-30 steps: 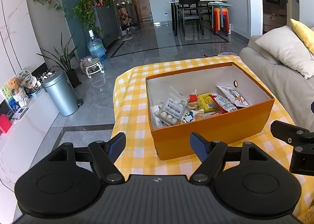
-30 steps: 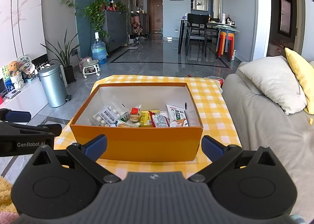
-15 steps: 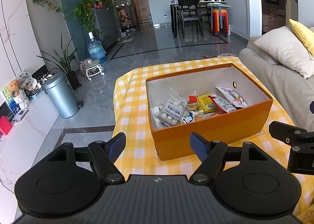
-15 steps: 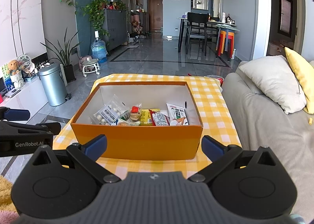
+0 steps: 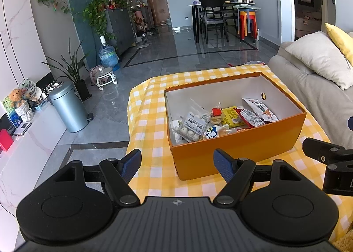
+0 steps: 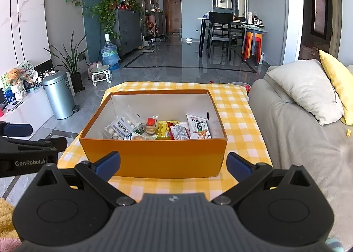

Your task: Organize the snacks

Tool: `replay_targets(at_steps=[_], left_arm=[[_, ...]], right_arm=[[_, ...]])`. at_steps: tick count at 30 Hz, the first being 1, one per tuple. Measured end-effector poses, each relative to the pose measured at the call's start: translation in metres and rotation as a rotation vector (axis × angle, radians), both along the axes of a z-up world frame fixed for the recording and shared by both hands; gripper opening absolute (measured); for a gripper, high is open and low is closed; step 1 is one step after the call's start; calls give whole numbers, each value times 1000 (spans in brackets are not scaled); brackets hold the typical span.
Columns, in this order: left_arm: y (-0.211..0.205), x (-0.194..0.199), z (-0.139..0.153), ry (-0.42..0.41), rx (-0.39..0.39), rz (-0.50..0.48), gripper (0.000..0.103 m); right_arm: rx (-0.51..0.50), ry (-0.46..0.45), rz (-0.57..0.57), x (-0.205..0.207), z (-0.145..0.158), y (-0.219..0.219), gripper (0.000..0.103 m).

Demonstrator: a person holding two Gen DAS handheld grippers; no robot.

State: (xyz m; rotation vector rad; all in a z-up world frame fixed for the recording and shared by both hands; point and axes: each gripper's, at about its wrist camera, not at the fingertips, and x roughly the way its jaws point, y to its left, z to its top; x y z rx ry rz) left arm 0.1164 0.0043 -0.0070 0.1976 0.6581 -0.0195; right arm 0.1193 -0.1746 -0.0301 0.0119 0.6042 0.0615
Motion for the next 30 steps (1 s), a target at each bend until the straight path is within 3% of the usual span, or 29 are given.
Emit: replay_targets(at_steps=[30], left_arm=[[2, -4, -2, 6, -11, -9, 87]], right_arm=[[-6, 19, 3, -1, -2, 3, 99]])
